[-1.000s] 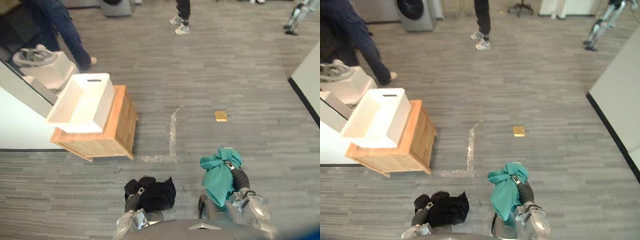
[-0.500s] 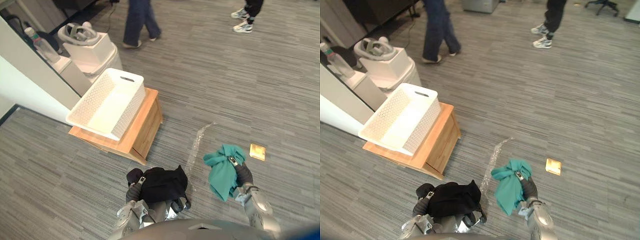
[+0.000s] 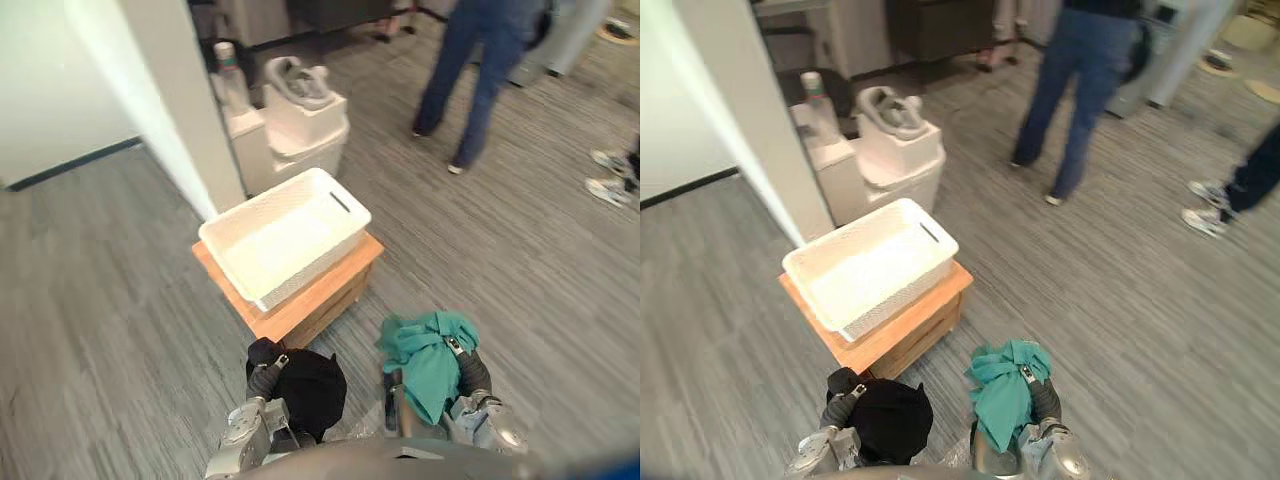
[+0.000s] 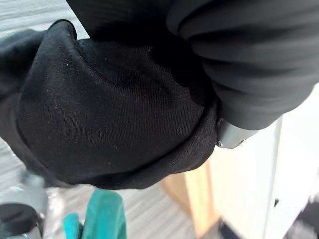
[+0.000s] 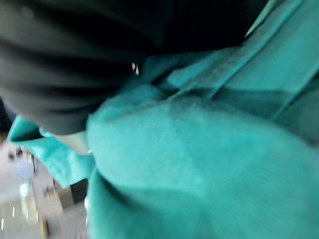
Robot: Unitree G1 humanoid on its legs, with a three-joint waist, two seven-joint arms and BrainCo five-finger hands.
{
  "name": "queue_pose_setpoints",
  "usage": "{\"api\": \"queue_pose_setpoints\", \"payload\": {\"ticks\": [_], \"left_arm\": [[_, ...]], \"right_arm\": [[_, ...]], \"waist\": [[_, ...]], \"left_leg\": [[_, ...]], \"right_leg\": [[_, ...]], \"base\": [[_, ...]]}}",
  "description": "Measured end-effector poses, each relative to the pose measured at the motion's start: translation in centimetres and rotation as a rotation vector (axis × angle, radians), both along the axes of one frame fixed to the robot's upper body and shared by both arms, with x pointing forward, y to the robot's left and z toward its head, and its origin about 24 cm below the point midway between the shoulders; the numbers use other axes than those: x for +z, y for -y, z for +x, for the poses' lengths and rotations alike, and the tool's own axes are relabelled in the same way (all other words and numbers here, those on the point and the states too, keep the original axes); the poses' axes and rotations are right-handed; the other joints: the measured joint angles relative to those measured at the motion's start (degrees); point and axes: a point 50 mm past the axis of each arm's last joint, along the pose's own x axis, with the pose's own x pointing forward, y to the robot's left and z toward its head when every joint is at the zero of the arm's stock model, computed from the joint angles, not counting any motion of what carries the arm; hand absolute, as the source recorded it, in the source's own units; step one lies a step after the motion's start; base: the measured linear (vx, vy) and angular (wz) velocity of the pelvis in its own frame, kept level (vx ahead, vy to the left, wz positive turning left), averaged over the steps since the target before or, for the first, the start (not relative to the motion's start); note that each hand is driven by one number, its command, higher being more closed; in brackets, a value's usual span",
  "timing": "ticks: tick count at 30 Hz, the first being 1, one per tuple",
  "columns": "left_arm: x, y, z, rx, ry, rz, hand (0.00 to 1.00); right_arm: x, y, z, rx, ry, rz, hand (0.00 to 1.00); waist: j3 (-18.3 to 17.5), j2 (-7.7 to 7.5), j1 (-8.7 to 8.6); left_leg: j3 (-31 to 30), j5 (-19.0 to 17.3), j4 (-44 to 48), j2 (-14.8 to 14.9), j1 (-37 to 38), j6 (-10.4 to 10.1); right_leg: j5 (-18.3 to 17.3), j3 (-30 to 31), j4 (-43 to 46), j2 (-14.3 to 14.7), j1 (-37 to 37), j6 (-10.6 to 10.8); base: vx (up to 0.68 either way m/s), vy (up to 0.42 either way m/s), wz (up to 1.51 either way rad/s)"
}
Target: Tidy the bed and pick cloth on bed and put in laundry
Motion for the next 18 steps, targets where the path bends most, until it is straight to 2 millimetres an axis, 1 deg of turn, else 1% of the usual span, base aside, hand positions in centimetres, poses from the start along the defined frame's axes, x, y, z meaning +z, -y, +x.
{"api": "queue_pose_setpoints", "payload": {"ticks": [1,2,3,4,5,6,7,8,9,10,11,12,13,14,15,16,17,18], "left_arm": [[-0.1,-0.2,-0.5,0.008,-0.012,0.0,1.0],[-0.3,-0.4,-1.3,0.027,-0.03,-0.003,1.0],[-0.4,-0.1,-1.7,0.035,-0.036,-0.02,1.0],[-0.6,0.5,-2.4,0.057,-0.042,-0.049,1.0],[-0.5,0.7,-2.5,0.065,-0.037,-0.059,1.0],[-0.3,1.2,-2.3,0.075,-0.009,-0.074,1.0],[0.1,1.3,-2.0,0.09,0.027,-0.089,1.0],[0.2,1.3,-1.9,0.088,0.037,-0.092,1.0],[0.3,1.4,-1.7,0.076,0.051,-0.101,1.0],[0.4,1.4,-1.6,0.072,0.06,-0.103,1.0],[0.5,1.5,-1.2,0.056,0.079,-0.116,1.0],[0.6,1.7,-1.0,0.04,0.09,-0.13,1.0],[0.6,1.9,-1.0,0.034,0.094,-0.137,1.0],[0.7,1.9,-0.7,0.022,0.105,-0.143,1.0],[0.8,2.1,-0.2,0.009,0.121,-0.15,1.0],[0.9,2.1,0.0,0.002,0.128,-0.152,1.0],[1.1,2.1,0.9,-0.031,0.151,-0.139,1.0],[1.3,2.4,1.4,-0.07,0.163,-0.138,1.0]], "right_arm": [[0.1,0.1,0.3,-0.001,0.007,-0.001,1.0],[0.4,0.4,0.9,-0.011,0.023,-0.008,1.0],[0.6,0.7,1.4,-0.009,0.033,-0.019,1.0],[1.1,0.8,2.4,-0.007,0.062,-0.019,1.0],[1.3,0.8,2.7,-0.007,0.073,-0.02,1.0],[1.7,0.9,3.0,-0.007,0.09,-0.024,1.0],[2.0,0.9,3.1,-0.006,0.104,-0.025,1.0],[1.9,0.8,2.9,-0.01,0.102,-0.024,1.0],[1.8,0.9,2.5,-0.021,0.091,-0.023,1.0],[1.7,1.0,2.4,-0.024,0.088,-0.028,1.0],[1.9,1.6,2.6,-0.034,0.1,-0.047,1.0],[2.3,2.3,2.9,-0.056,0.121,-0.07,1.0],[2.5,2.8,2.9,-0.073,0.132,-0.084,1.0],[2.6,3.8,2.9,-0.111,0.137,-0.102,1.0],[3.3,5.1,3.1,-0.153,0.166,-0.128,1.0],[3.6,5.6,3.4,-0.169,0.182,-0.139,1.0],[4.4,6.6,3.9,-0.202,0.213,-0.16,1.0],[5.2,7.5,4.3,-0.234,0.245,-0.183,1.0]], "waist": [[0.0,-0.12,0.28],[-0.08,1.35,1.18],[-0.08,2.74,1.44],[0.26,4.39,1.7],[0.28,4.35,1.83],[0.45,4.41,1.81],[1.09,4.8,1.79],[1.27,5.14,1.86],[1.39,4.98,2.04],[1.32,4.84,2.13],[1.28,4.85,2.23],[1.18,5.13,2.02],[0.96,5.5,1.5],[0.16,5.12,0.77],[-0.92,5.37,-0.02],[-0.85,5.19,-0.45],[-0.36,4.05,-0.82],[-0.35,4.0,-0.97]], "left_leg": [[-0.83,-1.46,0.88,0.65,0.73,-0.74],[-1.53,-3.42,2.02,2.95,1.91,-2.57],[-1.62,-3.83,2.45,4.48,2.66,-3.14],[-0.77,-2.51,6.43,6.1,1.71,-4.65],[0.15,-1.4,9.75,6.17,0.18,-5.29],[2.5,1.16,18.75,6.93,-3.84,-6.27],[6.99,4.35,30.26,10.24,-8.86,-7.15],[9.55,4.4,34.23,12.16,-10.43,-7.06],[15.53,3.55,37.26,15.01,-12.17,-5.71],[18.3,3.38,36.82,15.84,-12.82,-5.28],[23.33,3.94,32.18,16.56,-13.71,-4.79],[28.43,7.13,23.0,16.44,-14.25,-4.72],[30.88,9.55,18.21,16.06,-14.74,-4.3],[33.82,9.64,12.53,14.67,-13.66,-3.72],[33.3,10.35,4.21,11.84,-11.95,-3.18],[32.95,11.28,0.83,10.89,-10.94,-3.49],[31.48,15.54,-6.22,8.29,-9.05,-3.35],[30.06,16.95,-10.24,7.22,-7.64,-3.59]], "right_leg": [[3.24,0.43,1.57,0.32,0.38,-0.23],[4.87,-1.44,5.69,1.54,0.46,-1.1],[3.35,-2.81,7.38,2.42,0.67,-1.53],[0.49,-5.0,9.34,2.96,1.69,-2.82],[-0.3,-5.9,9.63,2.44,2.21,-3.26],[-1.69,-7.76,8.99,1.87,4.74,-3.87],[-2.45,-10.76,6.34,2.21,9.33,-4.78],[-2.73,-12.25,5.01,2.39,11.68,-5.19],[-3.42,-14.44,2.96,2.19,15.6,-5.83],[-3.63,-15.28,2.15,1.94,17.1,-6.07],[-3.87,-16.58,0.73,1.54,18.87,-5.98],[-3.78,-17.84,0.07,1.4,19.4,-5.25],[-3.82,-18.82,-0.15,1.66,19.43,-4.78],[-3.83,-20.08,-0.44,1.38,19.71,-4.27],[-3.82,-21.9,-0.88,1.12,19.18,-4.05],[-3.86,-22.8,-0.96,0.99,19.0,-3.99],[-3.96,-24.6,-0.68,-0.22,18.96,-3.84],[-4.47,-25.82,0.59,-0.41,18.93,-3.47]], "base": [[0.41,-0.407,1.02],[0.4,-0.402,0.55],[0.48,-0.444,0.72],[0.4,-0.357,0.58],[0.35,-0.351,0.85],[0.32,-0.351,0.96],[0.3,-0.333,1.02],[0.29,-0.285,1.02],[0.25,-0.25,0.69],[0.28,-0.252,0.63],[0.24,-0.174,0.38],[0.22,-0.087,0.39],[0.24,-0.033,0.57],[0.31,-0.002,0.77],[0.31,0.01,0.78],[0.28,0.02,0.82],[0.18,0.028,0.8],[0.17,0.034,0.78]]}}
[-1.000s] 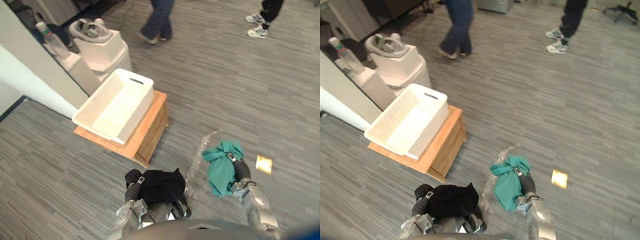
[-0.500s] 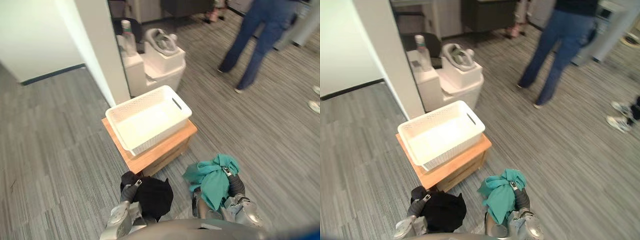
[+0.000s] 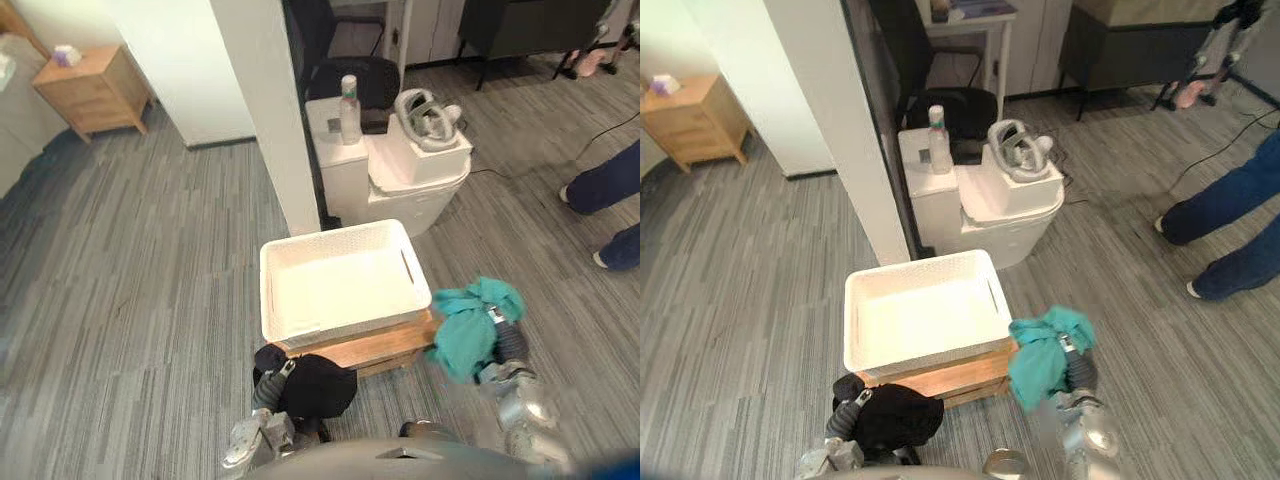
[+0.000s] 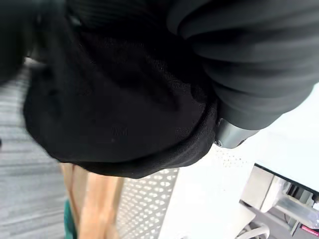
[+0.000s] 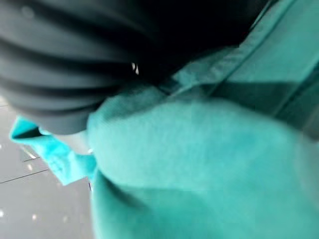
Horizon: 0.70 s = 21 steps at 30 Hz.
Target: Tidy the bed and pick cloth on bed and put in laundry
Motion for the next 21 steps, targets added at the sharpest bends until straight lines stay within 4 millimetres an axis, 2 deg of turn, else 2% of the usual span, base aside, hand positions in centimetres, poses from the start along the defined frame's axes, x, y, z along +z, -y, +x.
{"api": "queue_pose_setpoints", "payload": {"ticks": [1,2,4,5,6,7,8,9,10,11,14,16,19,21], "left_arm": [[0.1,0.1,0.2,-0.021,0.003,0.004,1.0],[0.1,0.4,0.4,-0.053,0.004,0.005,1.0],[0.1,1.0,0.6,-0.097,0.0,-0.011,1.0],[0.1,0.9,0.6,-0.121,-0.003,-0.007,1.0],[-0.2,0.7,0.3,-0.128,-0.033,0.001,1.0],[-0.5,0.4,0.0,-0.13,-0.051,0.008,1.0],[-0.9,-0.4,-0.6,-0.12,-0.084,0.027,1.0],[-1.0,-0.9,-0.9,-0.117,-0.095,0.038,1.0],[-1.2,-2.0,-1.3,-0.116,-0.116,0.069,1.0],[-1.8,-2.5,-2.1,-0.105,-0.168,0.075,1.0],[-2.2,-1.7,-2.5,-0.087,-0.197,0.03,1.0],[-2.7,-1.7,-2.9,-0.082,-0.226,0.019,1.0],[-2.9,-2.1,-2.9,-0.08,-0.24,0.02,1.0],[-3.1,-2.3,-3.0,-0.074,-0.239,0.02,1.0]], "right_arm": [[0.4,0.4,0.2,-0.022,0.017,-0.007,1.0],[1.2,0.9,0.5,-0.049,0.052,-0.023,1.0],[2.5,1.7,0.6,-0.09,0.106,-0.05,1.0],[3.4,2.1,0.7,-0.105,0.143,-0.069,1.0],[4.4,2.2,0.9,-0.106,0.175,-0.102,1.0],[5.0,2.3,1.0,-0.105,0.198,-0.122,1.0],[6.7,2.5,1.3,-0.094,0.266,-0.16,1.0],[7.8,2.4,1.7,-0.081,0.308,-0.18,1.0],[10.1,2.2,2.5,-0.047,0.406,-0.228,1.0],[12.3,2.2,3.6,-0.009,0.49,-0.277,1.0],[16.0,2.5,5.5,0.095,0.595,-0.381,1.0],[17.9,1.9,6.7,0.171,0.643,-0.397,1.0],[19.8,0.9,7.5,0.264,0.688,-0.399,1.0],[21.3,-0.6,7.9,0.356,0.726,-0.406,1.0]], "waist": [[0.04,-0.39,-0.05],[-0.01,-0.94,-0.13],[0.13,-1.41,-0.62],[0.16,-1.63,-1.39],[-0.11,-1.72,-2.19],[-0.14,-1.63,-2.47],[-0.98,-1.97,-2.59],[-1.54,-2.59,-2.5],[-2.54,-4.99,-2.51],[-2.54,-5.28,-2.65],[-3.44,-3.02,-2.43],[-3.72,-2.4,-2.23],[-3.78,-2.5,-1.44],[-4.32,-2.75,-1.17]], "left_leg": [[-0.41,0.24,-0.86,-0.3,0.51,0.02],[-1.75,-0.03,-1.68,-1.31,1.32,-0.11],[-5.18,-1.58,-1.57,-1.85,2.55,0.64],[-7.88,-2.75,-1.07,-1.81,3.59,1.4],[-9.83,-3.45,-0.41,-1.16,4.03,1.28],[-10.42,-3.81,-0.09,-0.66,3.99,1.1],[-10.92,-4.05,0.61,0.13,3.16,0.02],[-10.97,-4.24,0.97,0.14,2.59,-0.34],[-11.17,-4.58,1.52,-1.19,1.86,-0.96],[-11.31,-4.58,1.52,-0.75,2.17,-1.54],[-11.1,-5.23,1.2,0.9,2.54,-2.57],[-10.84,-5.21,0.32,1.35,3.44,-2.75],[-10.64,-5.37,0.04,1.55,4.22,-2.99],[-10.54,-5.37,-0.4,1.3,4.19,-2.98]], "right_leg": [[-0.83,-0.34,1.61,-0.61,-0.07,0.39],[-2.7,-0.26,7.21,-2.16,-1.08,1.12],[-3.11,0.86,21.88,-5.2,-5.33,0.86],[-3.06,4.24,32.18,-6.85,-9.89,-0.12],[-7.15,9.02,33.2,-5.18,-12.43,-0.34],[-8.3,10.73,31.73,-4.01,-13.52,-0.48],[-8.08,13.26,24.58,-1.55,-14.54,-0.14],[-6.24,14.58,18.99,-0.89,-14.63,-0.18],[2.17,17.42,9.52,-0.63,-13.89,-0.27],[2.79,17.08,5.57,-0.38,-11.55,1.06],[3.75,16.9,1.31,1.52,-9.26,0.75],[4.37,16.93,0.04,2.17,-8.36,0.39],[5.2,16.98,-1.56,2.45,-7.04,0.45],[6.54,17.05,-3.88,2.43,-6.19,0.57]], "base": [[0.15,0.044,0.64],[0.13,0.057,0.66],[0.11,0.034,0.82],[0.2,-0.059,0.99],[0.2,-0.075,0.98],[0.2,-0.085,0.77],[0.1,-0.045,0.38],[0.15,-0.093,0.27],[0.21,-0.155,0.08],[0.24,-0.148,0.12],[0.15,-0.053,-0.01],[0.11,-0.027,-0.05],[0.03,0.001,-0.03],[0.0,0.033,-0.02]]}}
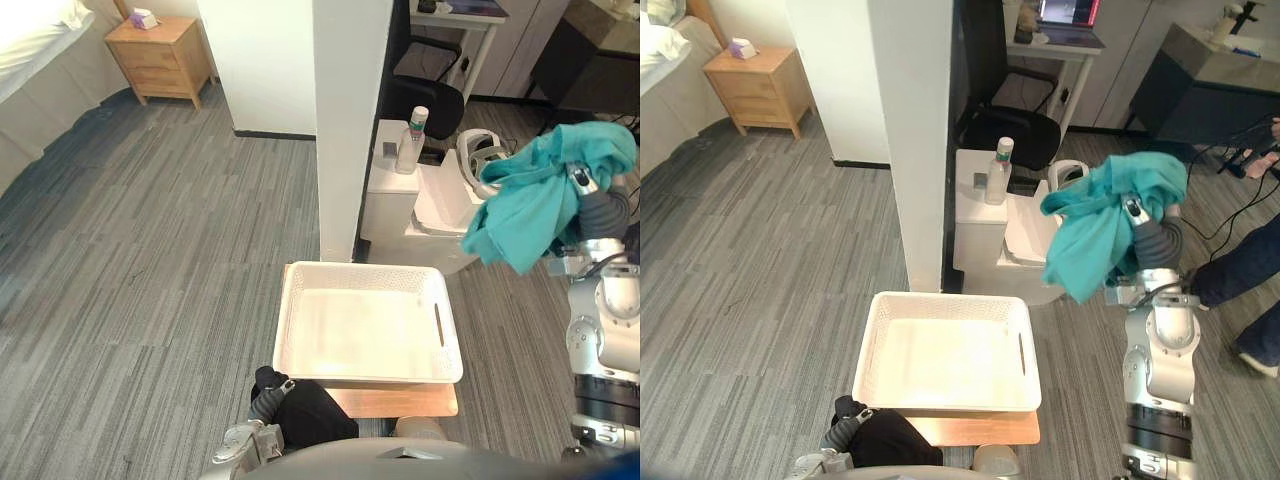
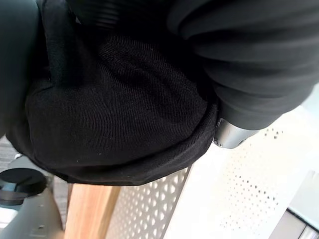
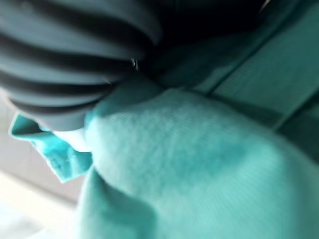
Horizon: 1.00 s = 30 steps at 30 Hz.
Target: Tidy the bed and pick cloth on bed and put in laundry
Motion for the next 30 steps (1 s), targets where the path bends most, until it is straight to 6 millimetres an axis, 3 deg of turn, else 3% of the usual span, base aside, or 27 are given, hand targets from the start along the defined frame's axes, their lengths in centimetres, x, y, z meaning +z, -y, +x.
{"api": "queue_pose_setpoints", "payload": {"ticks": [3,7,15,19,22,25,27,29,30], "left_arm": [[0.0,-0.6,0.0,0.024,0.007,0.014,1.0],[-0.4,-1.1,-0.6,0.055,-0.025,0.025,1.0],[-0.8,-0.9,-1.0,0.098,-0.058,0.029,1.0],[-1.0,-1.0,-1.3,0.109,-0.077,0.042,1.0],[-1.1,-0.9,-1.5,0.111,-0.085,0.042,1.0],[-1.2,-0.9,-2.0,0.125,-0.106,0.054,1.0],[-1.3,-1.0,-2.3,0.125,-0.117,0.059,1.0],[-1.3,-1.0,-2.4,0.125,-0.12,0.059,1.0],[-1.3,-0.9,-2.4,0.123,-0.124,0.058,1.0]], "right_arm": [[1.0,-1.8,0.2,0.097,0.008,-0.021,1.0],[1.2,-2.7,0.6,0.145,-0.02,-0.032,1.0],[2.0,-5.9,-0.2,0.306,-0.007,-0.078,1.0],[1.3,-7.3,-0.1,0.367,-0.045,-0.088,1.0],[-0.4,-8.6,-0.3,0.412,-0.118,-0.077,1.0],[-4.1,-10.1,-0.5,0.448,-0.271,-0.024,1.0],[-8.0,-11.0,-0.6,0.434,-0.432,-0.004,1.0],[-10.7,-11.6,-0.9,0.424,-0.54,0.001,1.0],[-13.4,-12.1,-1.4,0.412,-0.649,-0.023,1.0]], "waist": [[-0.51,-0.63,0.14],[-1.18,-1.02,0.03],[-1.93,-0.03,-0.11],[-2.38,0.19,-0.05],[-2.93,0.52,0.13],[-3.57,0.91,0.26],[-3.56,0.93,0.58],[-3.45,1.1,1.18],[-3.19,1.51,1.36]], "left_leg": [[0.33,0.0,-0.53,-0.46,-0.02,0.07],[0.69,0.31,-1.18,-0.7,0.03,0.28],[1.44,0.35,-1.23,-0.59,0.06,0.16],[1.53,0.36,-1.14,-0.56,0.1,0.08],[1.57,0.41,-1.19,-0.5,0.08,0.01],[1.56,0.51,-1.25,-0.44,0.08,-0.16],[1.53,0.69,-1.25,-0.35,0.08,-0.45],[1.48,0.73,-1.27,-0.29,0.07,-0.52],[1.34,0.76,-1.28,-0.28,0.07,-0.56]], "right_leg": [[0.93,0.14,-2.22,-0.27,0.83,0.27],[1.06,0.18,-3.2,-0.35,0.92,0.35],[2.25,0.42,-5.12,-0.06,1.37,0.27],[2.28,0.45,-5.32,-0.05,1.52,0.3],[2.37,0.45,-5.58,0.0,1.63,0.28],[2.42,0.33,-5.81,0.11,1.69,0.26],[2.42,0.01,-5.83,0.19,1.71,0.27],[2.42,-0.13,-5.9,0.24,1.72,0.28],[2.42,-0.33,-5.99,0.22,1.83,0.28]], "base": [[-0.01,0.023,-0.01],[0.0,0.004,-0.03],[0.0,-0.008,-0.04],[-0.03,-0.016,-0.01],[-0.03,-0.02,0.0],[0.0,0.0,0.0],[0.0,0.0,0.0],[0.0,0.0,0.0],[-0.02,-0.024,0.04]]}}
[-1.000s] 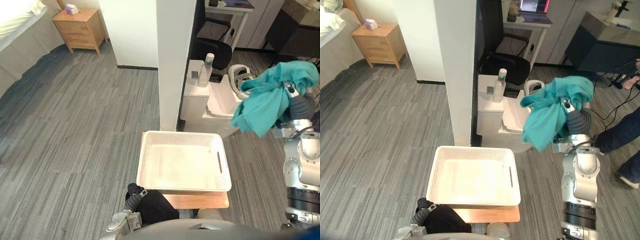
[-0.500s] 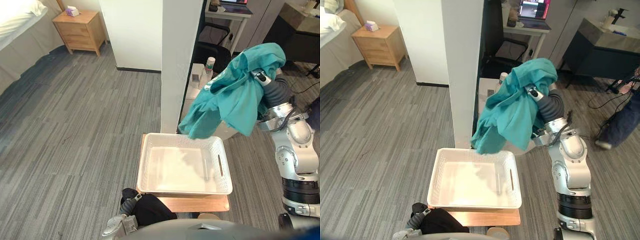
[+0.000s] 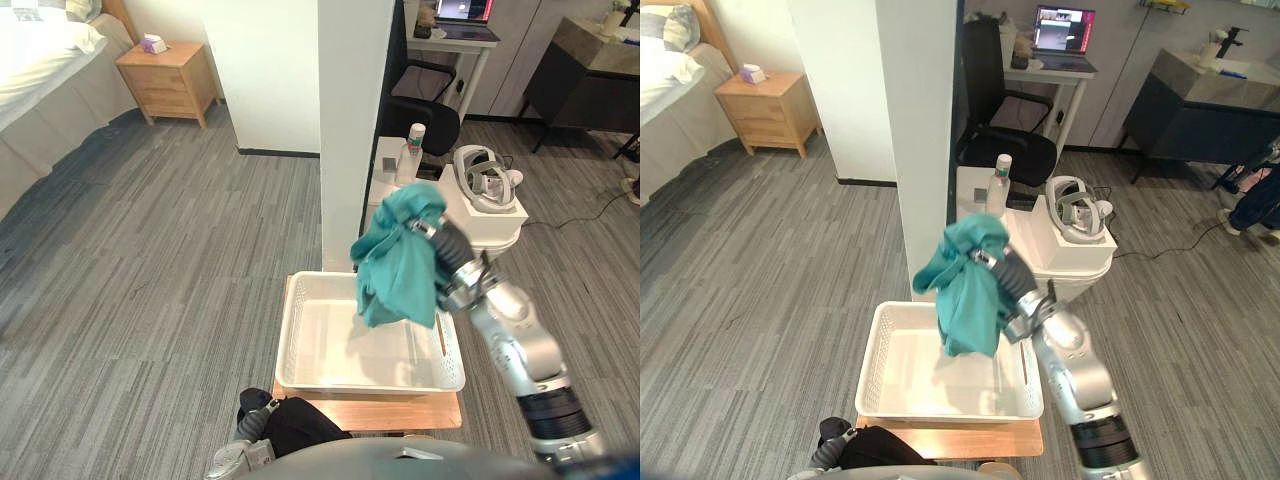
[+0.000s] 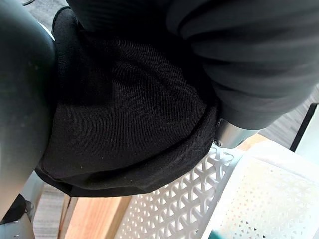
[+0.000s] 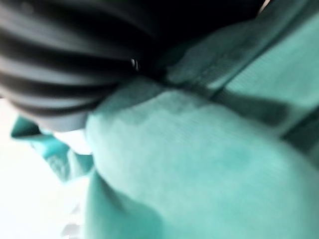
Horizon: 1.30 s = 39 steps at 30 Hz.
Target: Tidy the bed and pick cloth on bed and put in laundry
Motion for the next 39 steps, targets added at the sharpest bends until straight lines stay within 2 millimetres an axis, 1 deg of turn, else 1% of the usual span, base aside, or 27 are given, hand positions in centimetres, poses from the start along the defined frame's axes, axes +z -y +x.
{"api": "queue_pose_setpoints", "payload": {"ticks": [1,3,4,6,7,9,10,12,15,16,17,19,22,24,25,28,30,32,33,35,39], "left_arm": [[0.0,0.0,0.0,-0.001,-0.001,-0.001,1.0],[0.0,0.2,0.0,-0.011,-0.003,-0.003,1.0],[0.0,0.3,0.0,-0.019,-0.003,-0.005,1.0],[0.0,0.4,0.1,-0.027,0.001,-0.01,1.0],[0.0,0.4,0.1,-0.029,0.001,-0.01,1.0],[0.0,0.5,0.3,-0.035,0.008,-0.012,1.0],[0.1,0.5,0.5,-0.038,0.013,-0.013,1.0],[0.3,0.6,1.0,-0.054,0.034,-0.014,1.0],[0.5,0.7,1.7,-0.066,0.055,-0.019,1.0],[0.6,0.9,2.0,-0.075,0.066,-0.031,1.0],[0.6,1.0,2.0,-0.08,0.067,-0.036,1.0],[0.6,0.9,2.0,-0.08,0.065,-0.033,1.0],[0.7,0.9,2.1,-0.106,0.064,-0.015,1.0],[0.7,0.9,2.1,-0.107,0.059,-0.011,1.0],[0.7,0.8,2.0,-0.107,0.056,-0.007,1.0],[0.7,0.0,1.9,-0.06,0.049,0.02,1.0],[0.7,-0.8,1.7,-0.003,0.035,0.044,1.0],[0.6,-1.3,1.3,0.027,0.013,0.051,1.0],[0.5,-1.6,0.9,0.049,-0.008,0.059,1.0],[0.3,-2.0,0.2,0.083,-0.042,0.068,1.0],[0.0,-2.9,-1.0,0.167,-0.102,0.089,1.0]], "right_arm": [[-1.1,-0.2,-0.3,0.0,-0.04,-0.019,1.0],[-4.6,-0.9,-1.1,0.002,-0.161,-0.107,1.0],[-5.5,-1.0,-1.3,0.0,-0.187,-0.13,1.0],[-8.1,-0.9,-2.0,-0.014,-0.247,-0.238,1.0],[-8.6,-0.8,-2.1,-0.016,-0.258,-0.262,1.0],[-10.2,-0.4,-2.0,-0.032,-0.284,-0.359,1.0],[-10.4,-0.2,-1.9,-0.037,-0.291,-0.381,0.0],[-10.8,0.2,-1.1,-0.06,-0.282,-0.471,0.0],[-10.9,0.9,0.1,-0.097,-0.277,-0.541,0.0],[-11.0,1.5,0.4,-0.134,-0.284,-0.563,0.0],[-11.0,1.9,0.7,-0.162,-0.287,-0.574,0.0],[-10.6,2.5,1.1,-0.215,-0.276,-0.574,0.0],[-10.0,2.9,1.9,-0.249,-0.249,-0.58,0.0],[-9.3,3.6,2.3,-0.297,-0.226,-0.579,0.0],[-9.2,3.9,2.4,-0.307,-0.224,-0.576,0.0],[-7.9,5.7,2.5,-0.382,-0.168,-0.573,0.0],[-6.8,7.6,2.2,-0.442,-0.12,-0.599,0.0],[-6.4,8.9,1.7,-0.466,-0.101,-0.642,0.0],[-6.3,9.6,1.4,-0.475,-0.097,-0.664,0.0],[-6.3,10.3,1.1,-0.473,-0.1,-0.699,0.0],[-6.5,11.3,0.2,-0.477,-0.117,-0.724,0.0]], "waist": [[0.09,0.11,0.02],[0.53,0.8,0.04],[0.64,0.97,0.05],[1.43,1.68,0.33],[1.53,1.84,0.4],[2.39,2.52,1.35],[2.69,2.56,1.6],[3.54,2.46,2.03],[4.92,2.61,2.3],[5.6,2.95,3.17],[5.84,3.13,3.46],[6.0,3.44,3.48],[6.03,3.52,3.35],[6.03,3.52,3.4],[6.03,3.51,3.39],[5.97,3.36,3.34],[5.9,3.25,3.25],[5.83,3.14,3.07],[5.72,2.98,3.03],[5.51,2.61,2.75],[4.63,1.59,2.73]], "left_leg": [[-0.12,0.02,-0.01,0.01,0.0,-0.03],[-0.54,0.41,-0.5,-0.03,0.01,-0.5],[-0.79,0.6,-0.77,-0.05,0.01,-0.6],[-1.83,0.99,-1.07,0.06,-0.14,-0.82],[-1.94,1.07,-1.19,0.1,-0.15,-0.91],[-2.3,1.63,-2.0,0.1,-0.18,-1.16],[-2.43,1.69,-2.0,0.09,-0.26,-1.16],[-3.76,2.23,-2.12,0.04,-1.49,-1.2],[-4.96,2.74,-2.4,-0.02,-2.09,-1.22],[-4.97,2.78,-2.4,-0.01,-2.12,-1.28],[-4.97,2.85,-2.4,-0.02,-2.29,-1.39],[-4.91,3.21,-2.4,-0.05,-3.08,-1.99],[-4.57,3.4,-2.4,0.04,-3.02,-2.38],[-3.89,3.22,-2.39,0.08,-2.54,-2.65],[-3.67,3.16,-2.39,0.08,-2.28,-2.74],[-3.23,2.83,-1.85,0.04,-1.78,-3.21],[-3.13,2.82,-1.66,0.08,-1.76,-3.2],[-2.99,2.81,-1.5,0.15,-1.69,-3.18],[-2.88,2.8,-1.4,0.24,-1.64,-3.16],[-2.25,2.79,-1.34,0.46,-1.42,-3.1],[-1.87,3.31,-1.87,0.9,-1.1,-2.29]], "right_leg": [[0.0,-0.18,-0.06,-0.02,0.09,0.0],[0.03,-0.89,-0.52,-0.15,0.39,0.09],[0.06,-1.15,-0.76,-0.17,0.53,0.13],[0.06,-2.54,-1.01,-0.2,0.93,0.16],[0.05,-2.73,-1.04,-0.2,0.95,0.16],[0.06,-3.45,-1.27,-0.21,0.94,0.17],[0.06,-3.62,-1.29,-0.24,0.94,0.17],[0.08,-5.29,-1.75,-0.42,0.75,0.2],[0.14,-6.64,-2.17,-0.56,0.61,0.3],[0.16,-6.71,-2.29,-0.56,0.66,0.32],[0.21,-6.92,-2.5,-0.58,0.68,0.39],[0.39,-8.15,-3.05,-0.68,0.8,0.62],[0.47,-9.03,-3.04,-0.68,1.04,0.73],[0.5,-9.06,-3.04,-0.67,1.42,0.77],[0.54,-9.05,-3.04,-0.67,1.58,0.83],[0.56,-9.02,-2.97,-0.82,2.18,0.88],[0.56,-9.02,-2.97,-0.8,2.28,0.88],[0.56,-9.03,-2.98,-0.75,2.42,0.88],[0.55,-9.03,-3.0,-0.68,2.53,0.86],[0.54,-8.99,-3.04,-0.51,2.63,0.68],[0.54,-9.07,-3.14,0.05,2.73,0.32]], "base": [[-0.02,-0.021,0.08],[-0.02,-0.021,0.12],[-0.01,-0.026,0.18],[-0.01,-0.031,0.22],[0.0,-0.029,0.16],[0.0,-0.026,0.1],[-0.01,-0.022,0.17],[-0.02,-0.031,0.29],[0.0,-0.024,0.24],[0.02,-0.008,0.08],[0.02,-0.009,0.14],[0.03,-0.019,0.2],[0.02,-0.017,0.08],[0.0,-0.002,-0.02],[-0.01,-0.001,-0.08],[-0.03,-0.003,-0.02],[-0.05,-0.014,0.0],[-0.07,-0.02,-0.01],[-0.08,-0.023,-0.02],[-0.07,-0.022,-0.07],[-0.06,-0.028,-0.02]]}}
